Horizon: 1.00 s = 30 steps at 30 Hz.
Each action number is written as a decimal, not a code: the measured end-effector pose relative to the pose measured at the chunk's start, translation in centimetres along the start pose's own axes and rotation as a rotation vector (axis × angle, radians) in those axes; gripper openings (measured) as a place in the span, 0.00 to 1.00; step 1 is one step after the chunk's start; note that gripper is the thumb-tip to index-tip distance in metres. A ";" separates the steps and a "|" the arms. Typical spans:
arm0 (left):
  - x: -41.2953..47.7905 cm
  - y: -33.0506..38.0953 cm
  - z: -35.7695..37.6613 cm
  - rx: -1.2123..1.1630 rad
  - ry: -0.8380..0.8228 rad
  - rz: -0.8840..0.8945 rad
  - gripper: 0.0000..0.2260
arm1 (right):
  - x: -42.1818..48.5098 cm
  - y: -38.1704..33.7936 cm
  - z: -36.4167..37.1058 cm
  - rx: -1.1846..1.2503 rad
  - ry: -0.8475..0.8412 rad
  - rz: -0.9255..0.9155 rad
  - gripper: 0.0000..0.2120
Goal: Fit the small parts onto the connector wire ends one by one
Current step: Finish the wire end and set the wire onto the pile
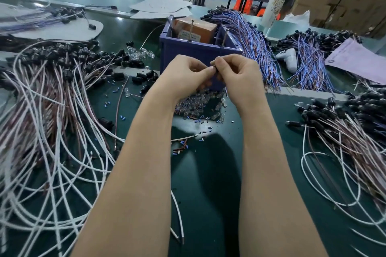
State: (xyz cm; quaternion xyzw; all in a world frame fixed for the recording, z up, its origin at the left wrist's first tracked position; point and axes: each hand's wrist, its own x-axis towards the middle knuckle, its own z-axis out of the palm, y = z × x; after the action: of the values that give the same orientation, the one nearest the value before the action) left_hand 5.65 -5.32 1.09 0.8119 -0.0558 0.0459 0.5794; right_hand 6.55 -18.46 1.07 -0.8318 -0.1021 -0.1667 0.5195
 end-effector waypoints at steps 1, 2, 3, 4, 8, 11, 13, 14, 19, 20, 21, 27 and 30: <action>0.1 0.1 -0.1 0.028 0.014 0.020 0.08 | 0.0 -0.2 0.1 -0.033 0.016 -0.025 0.08; 0.2 0.1 0.0 0.063 0.028 0.043 0.08 | -0.1 -0.2 0.1 -0.069 0.028 -0.038 0.08; 0.3 0.1 0.0 0.090 0.037 0.063 0.07 | -0.2 -0.3 0.1 -0.117 0.042 -0.047 0.09; 0.3 0.0 0.1 0.093 0.039 0.079 0.07 | -0.2 -0.4 0.1 -0.131 0.046 -0.047 0.09; -0.3 -0.2 0.0 -0.166 0.004 0.135 0.07 | -0.4 -0.5 0.1 0.470 -0.060 0.161 0.12; -0.5 -0.4 -0.2 -0.196 0.002 0.134 0.07 | -0.5 -0.6 0.4 0.663 -0.112 0.265 0.13; -0.2 -0.4 0.0 -0.119 0.040 0.100 0.08 | -0.4 -0.6 0.9 0.373 -0.051 0.197 0.12; -0.1 -0.4 0.2 -0.047 0.074 0.081 0.09 | -0.4 -0.6 1.0 0.139 -0.003 0.124 0.11; 0.1 -0.3 0.2 0.082 0.106 0.097 0.10 | -0.5 -0.9 1.2 -0.165 0.103 -0.062 0.09; -0.1 -0.2 0.0 0.042 0.085 0.118 0.09 | -0.4 -0.9 1.0 -0.079 0.095 -0.033 0.09; -0.2 -0.1 -0.2 -0.007 0.061 0.136 0.08 | -0.4 -0.8 0.8 0.041 0.074 0.013 0.10; -0.4 0.5 -0.9 0.119 -0.002 0.041 0.11 | -0.6 -0.3 1.4 0.164 -0.005 0.079 0.14; -0.5 0.9 -1.7 0.212 0.001 -0.021 0.13 | -0.2 0.3 0.8 0.102 0.064 0.114 0.13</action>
State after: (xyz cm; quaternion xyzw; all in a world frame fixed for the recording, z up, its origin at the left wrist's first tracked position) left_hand 5.00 -3.99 2.36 0.8690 -0.0419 0.0458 0.4909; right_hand 6.63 -17.89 0.41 -0.8030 -0.0463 -0.1581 0.5727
